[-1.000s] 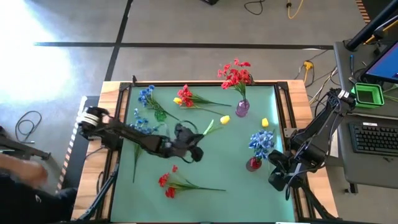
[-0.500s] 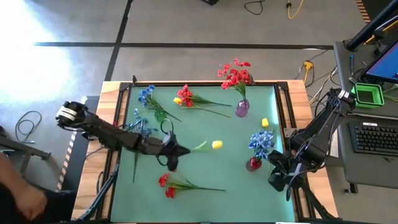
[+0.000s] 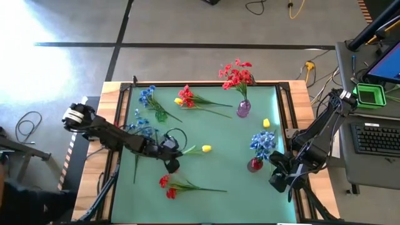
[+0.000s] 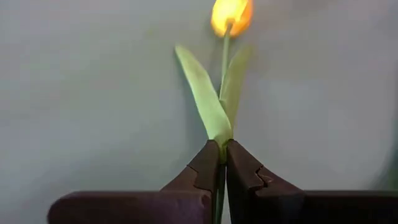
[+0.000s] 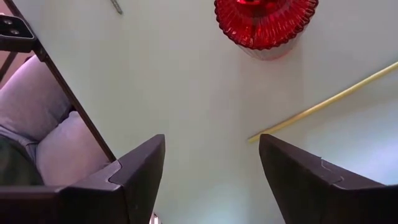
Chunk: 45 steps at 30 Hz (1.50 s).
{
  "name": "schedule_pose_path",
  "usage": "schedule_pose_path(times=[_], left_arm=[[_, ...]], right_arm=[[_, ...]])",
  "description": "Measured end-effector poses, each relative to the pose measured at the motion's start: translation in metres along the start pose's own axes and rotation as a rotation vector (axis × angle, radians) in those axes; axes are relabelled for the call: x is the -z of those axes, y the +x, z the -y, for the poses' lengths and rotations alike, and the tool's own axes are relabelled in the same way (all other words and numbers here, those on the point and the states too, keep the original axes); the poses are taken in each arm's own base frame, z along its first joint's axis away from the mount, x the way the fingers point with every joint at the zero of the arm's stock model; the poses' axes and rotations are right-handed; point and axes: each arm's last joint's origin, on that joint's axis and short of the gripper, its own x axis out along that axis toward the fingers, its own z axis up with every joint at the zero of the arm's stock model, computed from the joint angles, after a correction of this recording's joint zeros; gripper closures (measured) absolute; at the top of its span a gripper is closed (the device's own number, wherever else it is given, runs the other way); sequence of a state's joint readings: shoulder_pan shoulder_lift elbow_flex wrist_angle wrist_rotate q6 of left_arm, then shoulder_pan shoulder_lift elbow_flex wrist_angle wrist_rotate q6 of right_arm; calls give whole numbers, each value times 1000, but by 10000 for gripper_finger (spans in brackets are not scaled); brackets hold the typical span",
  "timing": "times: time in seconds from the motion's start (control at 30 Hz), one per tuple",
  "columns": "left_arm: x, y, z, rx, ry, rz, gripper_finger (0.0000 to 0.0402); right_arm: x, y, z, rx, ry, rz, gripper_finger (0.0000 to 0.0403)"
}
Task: Sort flowers into vase by color
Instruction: Put the bottom left yellow tulip into the green vase
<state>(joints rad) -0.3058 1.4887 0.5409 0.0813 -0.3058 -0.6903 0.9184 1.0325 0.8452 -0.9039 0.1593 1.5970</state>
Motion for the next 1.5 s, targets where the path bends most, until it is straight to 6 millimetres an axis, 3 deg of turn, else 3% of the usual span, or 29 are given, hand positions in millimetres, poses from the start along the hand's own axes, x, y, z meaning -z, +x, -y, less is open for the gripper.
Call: schedule_pose_path(times=[0.23,0.6,0.8,0.93,1.07,1.33,1.5], left_arm=[[-4,13,9,-90,72,-114,355],[-39,28,39,-117,283,-116,205],[-39,50,39,-176,339,-165,179],[-38,63,38,-195,338,-182,187],[-40,65,36,-221,326,-171,224],[-43,60,35,-249,278,-150,383],[-49,52,35,-256,253,-111,394]], right_arm=[[0,0,0,-2,-1,0,153],[0,0,0,-2,-1,1,143],[0,0,0,-2,-1,1,144],[0,0,0,-3,-1,1,140],[0,0,0,-4,-1,1,142],[0,0,0,-4,-3,1,149],[0,0,0,-4,-4,1,144]])
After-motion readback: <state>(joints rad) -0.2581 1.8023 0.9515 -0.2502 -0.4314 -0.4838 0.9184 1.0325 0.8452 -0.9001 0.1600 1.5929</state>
